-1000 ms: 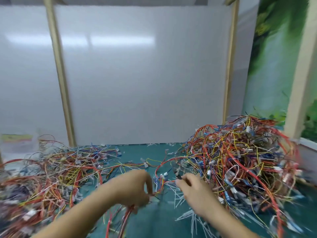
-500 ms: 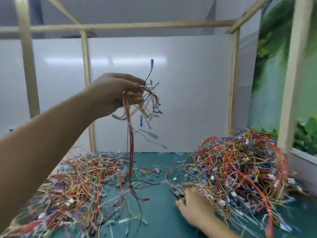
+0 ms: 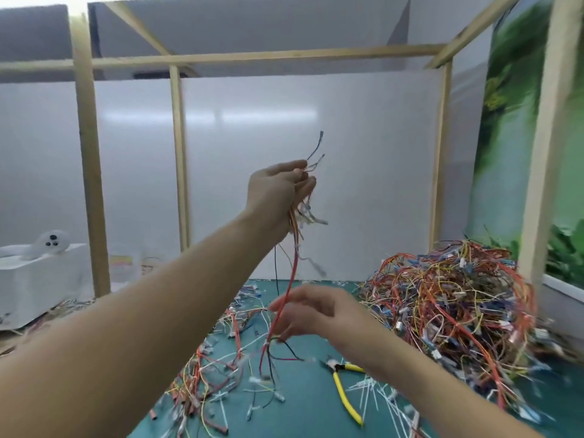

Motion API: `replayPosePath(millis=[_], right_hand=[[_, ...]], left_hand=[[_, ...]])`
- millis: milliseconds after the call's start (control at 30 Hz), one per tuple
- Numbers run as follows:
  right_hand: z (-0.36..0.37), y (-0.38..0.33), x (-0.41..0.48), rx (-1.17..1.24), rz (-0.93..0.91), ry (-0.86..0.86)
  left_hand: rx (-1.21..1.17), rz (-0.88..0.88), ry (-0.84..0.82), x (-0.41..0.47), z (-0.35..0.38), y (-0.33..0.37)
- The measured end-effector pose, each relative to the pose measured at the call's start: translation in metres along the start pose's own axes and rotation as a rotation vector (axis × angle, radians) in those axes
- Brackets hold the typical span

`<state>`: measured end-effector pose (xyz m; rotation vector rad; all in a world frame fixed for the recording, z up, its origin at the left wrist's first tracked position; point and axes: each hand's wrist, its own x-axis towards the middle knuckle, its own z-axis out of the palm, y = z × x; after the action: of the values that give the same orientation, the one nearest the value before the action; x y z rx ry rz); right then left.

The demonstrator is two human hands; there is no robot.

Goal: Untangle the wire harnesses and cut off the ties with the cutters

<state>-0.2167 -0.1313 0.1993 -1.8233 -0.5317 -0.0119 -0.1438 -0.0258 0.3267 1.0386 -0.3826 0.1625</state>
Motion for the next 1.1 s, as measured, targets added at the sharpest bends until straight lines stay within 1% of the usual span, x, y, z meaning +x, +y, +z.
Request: replayPosePath(millis=[33,100,167,267,333,400,467,533,600,633,667,700,767,833,867,900,933,967,1033,1067,1100], right_hand=[[0.003,-0.002,-0.006,-0.006,-0.047,-0.011],[0.002,-0.005,-0.021,0.086,-0.078,-0.003],[-0.003,-0.006,-0.028,0.156,-0.099,0.052],[-0.013,-0.006,-0.031,0.252,-0.094,0.241],[-0.019,-0.006,-0.03,0.354,-0.09,0.332],[-0.023,-0.003,-0.023,0.433,-0.07,0.341],[-0.029,0.001,-0.015,0.483,-0.044,0.352],[-0.04,0.002,-0.009,0.453,-0.055,0.419],[-0.055,-0.001,-0.003,0.37,-0.066,0.474],[-0.064,-0.005,0.001,0.32,-0.084,0.481],[-0.075,-0.013,0.005,0.261,-0.111,0.479],[-0.088,-0.022,0.011,0.186,-0.149,0.487],[-0.13,-0.044,0.029,-0.006,-0.216,0.585],[-0.181,-0.067,0.046,-0.313,-0.234,0.752],[-0.21,-0.078,0.05,-0.496,-0.197,0.811],[-0.239,-0.086,0.05,-0.655,-0.11,0.815],[-0.261,-0.092,0.046,-0.78,0.065,0.747],[-0.281,-0.095,0.041,-0.842,0.316,0.619],[-0.291,-0.096,0.023,-1.005,0.937,0.343],[-0.287,-0.096,0.018,-1.123,1.139,0.214],[-0.283,-0.095,0.02,-1.233,1.203,0.116]], left_hand=[[0.002,0.01,0.01,0.002,0.001,0.001],[0.083,0.04,-0.005,0.003,-0.003,0.006],[0.289,0.092,-0.052,0.003,-0.014,0.011],[0.627,0.196,-0.123,-0.003,-0.033,0.009],[0.74,0.203,-0.211,-0.012,-0.039,-0.003],[0.817,0.177,-0.331,-0.023,-0.037,-0.025],[0.892,0.193,-0.456,-0.036,-0.03,-0.047],[1.007,0.297,-0.579,-0.046,-0.027,-0.062],[1.205,0.506,-0.65,-0.048,-0.026,-0.07],[1.245,0.601,-0.632,-0.048,-0.025,-0.072],[1.209,0.675,-0.589,-0.048,-0.022,-0.073],[1.114,0.719,-0.524,-0.049,-0.018,-0.072],[0.864,0.735,-0.344,-0.047,-0.014,-0.068],[0.733,0.709,-0.21,-0.04,-0.019,-0.065],[0.73,0.685,-0.193,-0.037,-0.024,-0.065],[0.762,0.655,-0.203,-0.035,-0.031,-0.067],[0.804,0.618,-0.231,-0.035,-0.039,-0.071],[0.848,0.576,-0.271,-0.037,-0.046,-0.077],[0.922,0.469,-0.373,-0.04,-0.06,-0.089],[0.954,0.417,-0.415,-0.042,-0.067,-0.093],[0.99,0.381,-0.445,-0.043,-0.075,-0.096]])
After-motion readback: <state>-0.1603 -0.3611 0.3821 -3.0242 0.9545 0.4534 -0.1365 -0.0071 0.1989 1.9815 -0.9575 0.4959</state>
